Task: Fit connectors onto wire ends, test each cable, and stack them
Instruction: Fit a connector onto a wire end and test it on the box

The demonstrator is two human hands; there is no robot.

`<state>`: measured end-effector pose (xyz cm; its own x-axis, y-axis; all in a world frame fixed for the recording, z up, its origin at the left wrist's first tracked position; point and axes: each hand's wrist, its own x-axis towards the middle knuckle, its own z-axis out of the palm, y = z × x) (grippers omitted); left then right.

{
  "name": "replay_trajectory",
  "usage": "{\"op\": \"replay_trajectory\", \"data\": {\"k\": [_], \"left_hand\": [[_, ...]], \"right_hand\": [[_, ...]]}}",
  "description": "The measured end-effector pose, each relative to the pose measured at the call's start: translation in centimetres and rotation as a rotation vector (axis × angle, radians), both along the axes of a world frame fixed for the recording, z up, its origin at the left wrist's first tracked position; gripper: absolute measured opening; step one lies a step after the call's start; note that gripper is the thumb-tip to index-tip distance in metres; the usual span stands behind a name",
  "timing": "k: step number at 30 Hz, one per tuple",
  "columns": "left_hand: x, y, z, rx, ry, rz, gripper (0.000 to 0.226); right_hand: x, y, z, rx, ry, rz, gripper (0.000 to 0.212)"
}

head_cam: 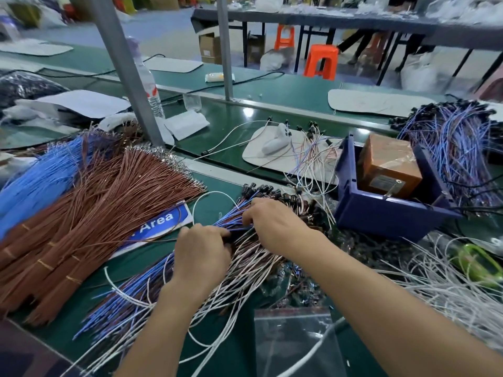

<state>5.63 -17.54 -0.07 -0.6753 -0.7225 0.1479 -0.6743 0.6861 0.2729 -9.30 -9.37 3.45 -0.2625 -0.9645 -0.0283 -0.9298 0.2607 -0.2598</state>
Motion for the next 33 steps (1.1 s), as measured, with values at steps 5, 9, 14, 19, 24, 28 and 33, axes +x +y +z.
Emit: {"op": "replay_trajectory", "data": {"k": [5,9,14,19,24,28,33], "left_hand": [[0.2,-0.2,-0.2,0.28,0.228,0.033,0.017],[0.5,-1.7,-0.7,0.121,0.264,0.056,0.036],[-2.0,-3.0,-1.0,0.268,0.185,0.03,0.047],[-4.3,-3.8,-0.5,0.141,0.209,0.133,0.023],[-4.4,-3.6,-0.9,-0.134,0.195,-0.005,0.027],[-4.6,-3.6,-0.2,-0.137,0.119,-0.074,0.006],[-4.0,-3.2,1.4,0.149,0.484,-0.042,0.008]], "right_hand": [[0.0,0.1,1.2,-0.089,0.217,-0.034,0.025],[-1.4,2.2,2.0,-0.068,0.242,-0.102,0.03],[-1.3,3.7,1.4,0.107,0.295,-0.133,0.026],[-0.6,4.3,0.1,0.067,0.303,-0.1,0.021],[-0.9,5.7,-0.4,-0.112,0.058,-0.264,0.023],[0.4,5.8,-0.1,-0.228,-0.118,-0.331,0.019],[0.4,5.6,0.0,-0.287,-0.399,-0.508,0.017]]}}
